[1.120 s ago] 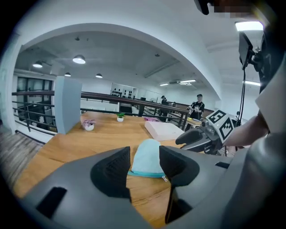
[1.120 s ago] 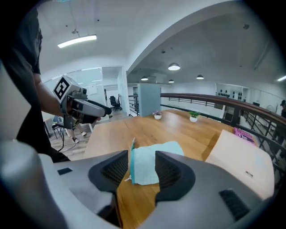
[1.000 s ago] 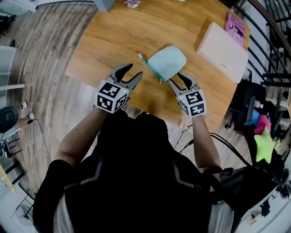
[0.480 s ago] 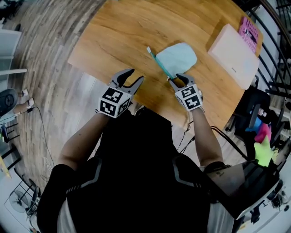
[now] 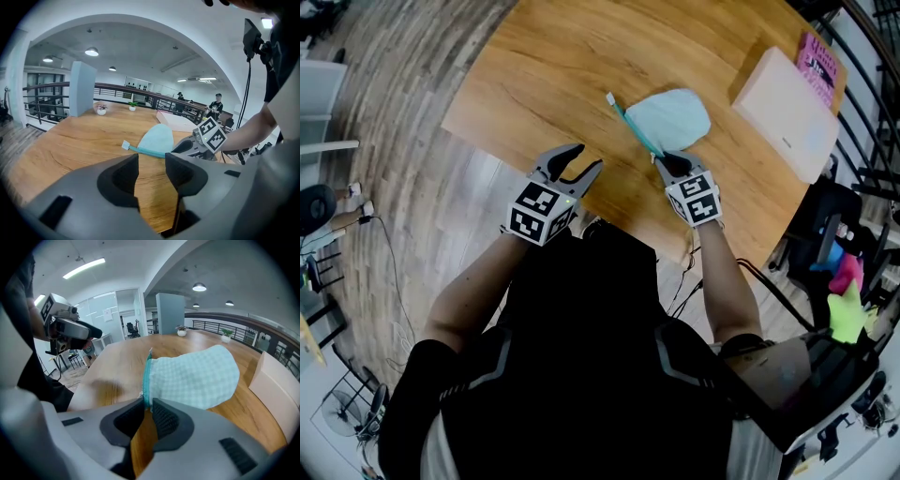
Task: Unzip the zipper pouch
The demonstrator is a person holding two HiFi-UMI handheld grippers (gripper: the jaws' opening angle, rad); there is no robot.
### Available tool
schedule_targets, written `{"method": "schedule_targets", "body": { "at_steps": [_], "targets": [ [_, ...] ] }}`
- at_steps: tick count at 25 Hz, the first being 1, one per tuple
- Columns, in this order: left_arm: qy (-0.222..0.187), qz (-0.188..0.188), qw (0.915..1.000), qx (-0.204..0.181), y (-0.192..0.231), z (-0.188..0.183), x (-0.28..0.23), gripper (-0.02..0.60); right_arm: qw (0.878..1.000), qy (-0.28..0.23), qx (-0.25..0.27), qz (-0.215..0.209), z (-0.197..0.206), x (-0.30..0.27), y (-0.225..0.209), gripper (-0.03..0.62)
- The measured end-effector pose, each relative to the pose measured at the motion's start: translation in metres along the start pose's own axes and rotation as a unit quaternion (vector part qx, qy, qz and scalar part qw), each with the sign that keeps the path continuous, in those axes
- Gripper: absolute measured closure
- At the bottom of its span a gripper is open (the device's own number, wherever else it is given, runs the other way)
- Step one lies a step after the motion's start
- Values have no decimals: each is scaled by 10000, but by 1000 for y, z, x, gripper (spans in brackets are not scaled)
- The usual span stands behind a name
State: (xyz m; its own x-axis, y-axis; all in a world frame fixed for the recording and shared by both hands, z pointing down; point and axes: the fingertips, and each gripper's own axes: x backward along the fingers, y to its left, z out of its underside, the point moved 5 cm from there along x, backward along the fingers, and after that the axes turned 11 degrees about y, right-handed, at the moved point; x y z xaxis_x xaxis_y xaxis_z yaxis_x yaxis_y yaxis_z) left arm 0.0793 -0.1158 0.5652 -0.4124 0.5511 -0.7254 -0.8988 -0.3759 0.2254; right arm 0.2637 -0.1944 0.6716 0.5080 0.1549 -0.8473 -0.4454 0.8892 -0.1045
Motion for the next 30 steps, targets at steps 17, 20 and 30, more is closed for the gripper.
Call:
{"method": "schedule_targets", "body": {
  "at_steps": [17, 20, 30],
  "targets": [
    [-299, 763, 9898, -1168, -16, -63, 23, 402, 9845, -1054, -1383, -229, -74, 86, 22, 540],
    [-436, 960, 9840, -1435, -19, -79, 27, 402, 9792, -1264, -1570, -215, -93, 106, 28, 540],
    [-944, 1533, 9369, -2997, -30, -117, 50, 400, 9643, -1601, -2110, 29, -144, 158, 54, 540]
  ]
}}
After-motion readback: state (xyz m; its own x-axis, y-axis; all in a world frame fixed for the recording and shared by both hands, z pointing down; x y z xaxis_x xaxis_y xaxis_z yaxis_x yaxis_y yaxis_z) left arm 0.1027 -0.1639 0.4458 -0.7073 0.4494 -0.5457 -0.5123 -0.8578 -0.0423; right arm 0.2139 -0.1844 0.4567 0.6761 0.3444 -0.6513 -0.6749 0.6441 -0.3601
